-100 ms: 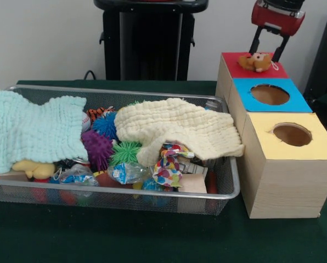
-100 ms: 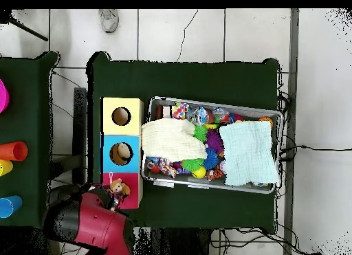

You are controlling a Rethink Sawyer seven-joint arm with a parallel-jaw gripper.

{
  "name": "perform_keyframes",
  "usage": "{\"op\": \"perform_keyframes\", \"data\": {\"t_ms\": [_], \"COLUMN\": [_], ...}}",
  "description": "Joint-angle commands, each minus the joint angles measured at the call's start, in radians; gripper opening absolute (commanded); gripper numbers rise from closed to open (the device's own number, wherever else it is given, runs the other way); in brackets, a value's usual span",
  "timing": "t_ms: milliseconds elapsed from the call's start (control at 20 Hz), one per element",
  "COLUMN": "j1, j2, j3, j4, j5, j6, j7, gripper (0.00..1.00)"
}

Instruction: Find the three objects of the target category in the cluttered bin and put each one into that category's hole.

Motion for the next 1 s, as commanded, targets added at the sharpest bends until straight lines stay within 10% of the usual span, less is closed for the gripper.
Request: {"op": "perform_keyframes", "data": {"t_ms": [50,300,600,650,1000], "j1": [-0.076,-0.096,-0.024,-0.019,0.000], "j2": [-0.090,-0.127,-0.036,-0.027,0.000], "j3": [0.160,0.159,-0.022,-0.038,-0.058], "j4": [0.064,0.082,-0.023,-0.029,-0.031], "j5": [0.086,0.064,-0.068,-0.077,-0.086], "j6": [0.067,0.071,0.141,0.141,0.108], "j7": [0.224,0.207,0.240,0.232,0.246], "gripper": [1.00,1.00,1.00,0.00,0.00]}}
